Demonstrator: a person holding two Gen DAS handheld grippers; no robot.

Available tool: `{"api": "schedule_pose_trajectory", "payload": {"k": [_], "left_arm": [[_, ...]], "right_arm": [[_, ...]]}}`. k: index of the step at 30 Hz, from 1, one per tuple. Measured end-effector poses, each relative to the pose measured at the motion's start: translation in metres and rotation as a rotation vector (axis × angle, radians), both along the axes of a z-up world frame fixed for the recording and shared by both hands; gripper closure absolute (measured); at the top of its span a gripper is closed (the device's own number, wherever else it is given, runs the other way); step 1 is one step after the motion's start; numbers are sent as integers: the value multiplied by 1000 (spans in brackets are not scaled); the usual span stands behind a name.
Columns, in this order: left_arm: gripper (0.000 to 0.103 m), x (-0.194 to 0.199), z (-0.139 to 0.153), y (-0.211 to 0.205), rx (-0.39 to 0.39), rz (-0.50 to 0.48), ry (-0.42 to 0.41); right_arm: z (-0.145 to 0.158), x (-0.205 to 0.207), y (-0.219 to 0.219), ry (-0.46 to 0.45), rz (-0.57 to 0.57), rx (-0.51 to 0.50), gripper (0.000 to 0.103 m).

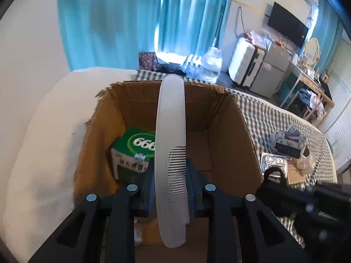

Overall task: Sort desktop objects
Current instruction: 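Open the left tool to drop the comb while the right tool releases the hair tie, then move both tools back over the remaining items on the bed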

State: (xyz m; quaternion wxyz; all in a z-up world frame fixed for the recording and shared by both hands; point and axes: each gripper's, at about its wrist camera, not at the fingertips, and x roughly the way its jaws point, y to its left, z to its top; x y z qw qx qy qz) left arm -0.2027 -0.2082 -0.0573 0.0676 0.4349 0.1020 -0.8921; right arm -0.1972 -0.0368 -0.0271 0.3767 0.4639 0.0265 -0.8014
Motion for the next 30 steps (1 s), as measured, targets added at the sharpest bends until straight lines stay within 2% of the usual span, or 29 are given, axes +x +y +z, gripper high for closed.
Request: {"api": "schedule_pose_trajectory", "payload": {"k": [2, 3, 4, 5, 6, 9, 13, 19, 22, 27, 30], "left_arm": [[77, -11, -2, 1, 8, -17, -11], [70, -17, -3, 3, 1, -24, -18], [62, -21, -3, 4, -9, -26, -21], [36, -24, -2, 3, -27, -15, -28], [23, -26, -1, 2, -42, 5, -31], [22, -23, 5, -6, -26, 25, 0], [22, -13, 1, -8, -46, 51, -43], [15, 29, 1, 6, -54, 96, -62], [15, 55, 15, 21, -49, 112, -10], [3, 82, 43, 57, -40, 121, 56], [0, 93, 55, 84, -58, 121, 86]], "right_arm": [[-7, -7, 1, -18, -17, -6, 97], [-10, -10, 1, -35, -18, -10, 92], [-11, -12, 3, -50, -20, -11, 78], [-15, -15, 5, -66, -34, -6, 74], [-17, -18, 11, -78, -52, -11, 62], [-20, -25, 25, -113, -89, -45, 58], [-18, -24, 45, -129, -130, -67, 58], [1, 0, 89, -40, -201, -33, 58], [10, 12, 116, 3, -254, -11, 58], [22, 34, 184, 76, -381, 37, 58], [27, 41, 229, 72, -456, 36, 58]]}}
